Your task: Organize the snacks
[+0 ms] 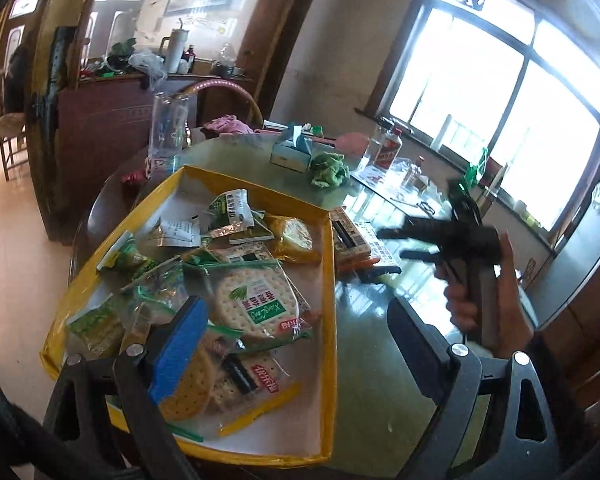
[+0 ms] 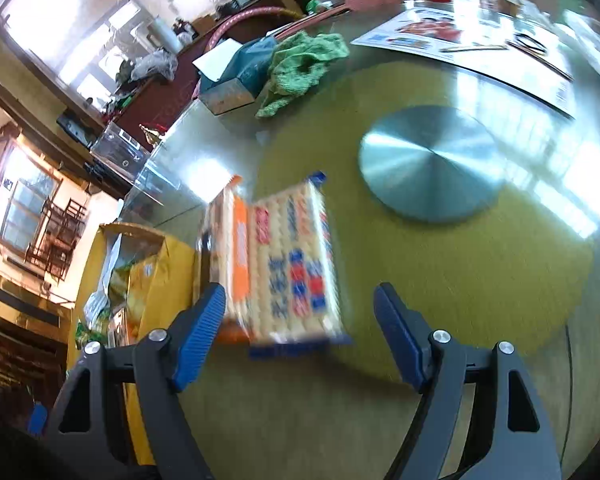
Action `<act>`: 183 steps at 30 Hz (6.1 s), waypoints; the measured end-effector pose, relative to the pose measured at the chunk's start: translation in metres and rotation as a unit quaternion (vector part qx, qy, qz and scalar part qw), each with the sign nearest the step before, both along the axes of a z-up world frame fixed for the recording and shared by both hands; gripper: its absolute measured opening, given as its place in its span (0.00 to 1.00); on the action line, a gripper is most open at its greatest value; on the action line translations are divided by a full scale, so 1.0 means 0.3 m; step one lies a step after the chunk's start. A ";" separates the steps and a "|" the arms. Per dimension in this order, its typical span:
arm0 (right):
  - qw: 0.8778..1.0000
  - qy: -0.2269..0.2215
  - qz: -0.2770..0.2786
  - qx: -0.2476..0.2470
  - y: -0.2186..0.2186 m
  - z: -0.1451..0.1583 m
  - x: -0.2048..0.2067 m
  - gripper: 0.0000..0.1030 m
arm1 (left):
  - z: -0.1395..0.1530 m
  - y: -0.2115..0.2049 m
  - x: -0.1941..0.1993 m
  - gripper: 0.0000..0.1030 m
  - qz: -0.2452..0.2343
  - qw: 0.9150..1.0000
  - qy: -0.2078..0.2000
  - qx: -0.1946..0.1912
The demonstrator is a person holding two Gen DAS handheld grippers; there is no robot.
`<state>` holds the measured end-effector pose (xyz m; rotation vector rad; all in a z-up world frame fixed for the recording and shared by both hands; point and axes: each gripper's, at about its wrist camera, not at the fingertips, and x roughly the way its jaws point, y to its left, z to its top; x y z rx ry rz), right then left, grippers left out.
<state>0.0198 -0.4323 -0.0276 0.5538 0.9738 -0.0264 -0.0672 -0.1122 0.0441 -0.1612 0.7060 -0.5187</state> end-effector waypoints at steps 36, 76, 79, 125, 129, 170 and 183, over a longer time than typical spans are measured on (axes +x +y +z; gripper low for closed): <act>0.985 0.060 0.035 -0.160 -0.053 -0.056 -0.206 0.57 | 0.047 -0.602 0.308 0.88 -0.079 0.985 0.109 0.112; 0.990 0.050 -0.043 -0.122 -0.142 -0.053 -0.478 0.56 | -0.287 -0.826 0.353 0.53 -0.043 0.941 0.166 0.291; 0.990 0.048 -0.048 -0.121 -0.138 -0.052 -0.523 0.56 | -0.291 -0.757 0.238 0.54 -0.089 0.947 0.171 0.257; 0.996 -0.038 0.086 0.004 0.634 0.118 0.036 0.54 | -0.030 0.131 0.416 0.51 0.051 0.990 0.113 0.065; 0.997 -0.022 0.077 -0.003 0.667 0.078 0.082 0.55 | -0.095 0.115 0.457 0.52 0.051 0.986 0.134 0.082; 0.993 -0.104 0.004 -0.053 0.777 0.266 -0.627 0.86 | -0.001 0.323 -0.228 0.80 0.129 0.984 -0.051 0.114; 0.991 -0.107 0.023 -0.074 0.863 0.239 -0.604 0.86 | -0.032 0.335 -0.231 0.80 0.135 0.979 -0.062 0.141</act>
